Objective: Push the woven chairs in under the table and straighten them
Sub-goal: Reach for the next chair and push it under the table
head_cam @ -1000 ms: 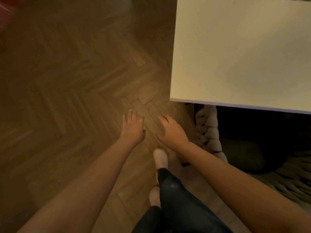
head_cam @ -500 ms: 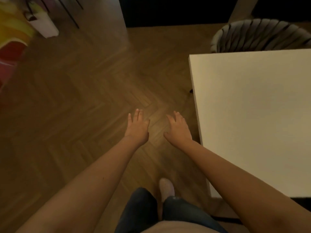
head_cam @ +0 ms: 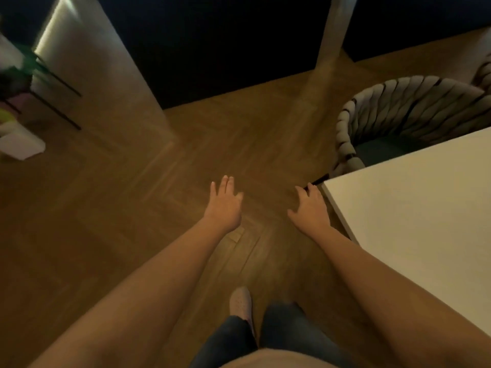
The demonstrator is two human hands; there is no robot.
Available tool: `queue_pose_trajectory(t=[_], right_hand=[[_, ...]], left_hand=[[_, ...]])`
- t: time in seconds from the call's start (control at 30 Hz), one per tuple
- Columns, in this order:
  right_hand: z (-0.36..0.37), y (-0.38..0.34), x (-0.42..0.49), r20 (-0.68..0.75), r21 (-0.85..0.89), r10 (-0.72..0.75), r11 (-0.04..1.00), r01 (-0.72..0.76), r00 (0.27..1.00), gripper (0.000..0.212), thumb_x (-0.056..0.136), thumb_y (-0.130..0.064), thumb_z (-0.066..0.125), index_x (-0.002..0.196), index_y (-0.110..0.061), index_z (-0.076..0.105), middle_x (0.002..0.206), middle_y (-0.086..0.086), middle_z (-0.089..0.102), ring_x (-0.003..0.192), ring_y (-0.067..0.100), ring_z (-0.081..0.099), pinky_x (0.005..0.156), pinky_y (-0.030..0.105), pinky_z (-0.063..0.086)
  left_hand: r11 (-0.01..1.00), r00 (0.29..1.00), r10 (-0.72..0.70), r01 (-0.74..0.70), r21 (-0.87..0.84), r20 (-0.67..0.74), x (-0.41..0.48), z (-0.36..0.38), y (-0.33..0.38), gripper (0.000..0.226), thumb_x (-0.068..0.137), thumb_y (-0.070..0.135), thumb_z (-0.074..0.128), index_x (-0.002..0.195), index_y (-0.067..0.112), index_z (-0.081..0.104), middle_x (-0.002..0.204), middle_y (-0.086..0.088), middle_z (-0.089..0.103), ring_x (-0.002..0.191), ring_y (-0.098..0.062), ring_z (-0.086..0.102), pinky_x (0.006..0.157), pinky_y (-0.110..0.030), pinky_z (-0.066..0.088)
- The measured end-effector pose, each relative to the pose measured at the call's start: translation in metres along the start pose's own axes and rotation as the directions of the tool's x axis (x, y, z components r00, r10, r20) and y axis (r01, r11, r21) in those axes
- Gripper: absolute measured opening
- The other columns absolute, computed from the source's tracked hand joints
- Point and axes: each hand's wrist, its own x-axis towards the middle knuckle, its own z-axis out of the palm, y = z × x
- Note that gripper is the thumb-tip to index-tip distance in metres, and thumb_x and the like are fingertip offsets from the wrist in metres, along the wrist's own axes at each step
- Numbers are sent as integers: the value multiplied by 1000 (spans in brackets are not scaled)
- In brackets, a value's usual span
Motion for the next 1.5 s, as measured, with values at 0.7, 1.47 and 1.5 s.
queue_pose_trajectory(t=[0.7,1.47,1.5], right_hand=[[-129,31,340,-264,232,466,880,-414,844,90,89,-33,66,154,-12,8,160,14,10,147,32,10,120,46,16],[-204,116,529,8,783,959,170,-599,282,100,84,-31,72,154,-26,1,158,7,19,140,30,32,109,50,38],[-207,122,531,32,794,965,135,-593,262,101,84,-32,72,154,-26,0,158,7,18,139,30,33,108,50,39]], left_hand=[[933,939,344,-343,107,14,408,-199,-8,53,98,22,48,148,15,33,161,-20,-5,148,-33,-12,119,-54,0],[309,435,865,-855,417,251,732,-349,177,54,96,19,51,147,14,34,160,-21,-2,148,-34,-9,119,-54,1],[257,394,880,-865,431,266,737,-351,192,55,96,19,52,148,15,34,160,-21,-2,148,-35,-9,119,-54,2]])
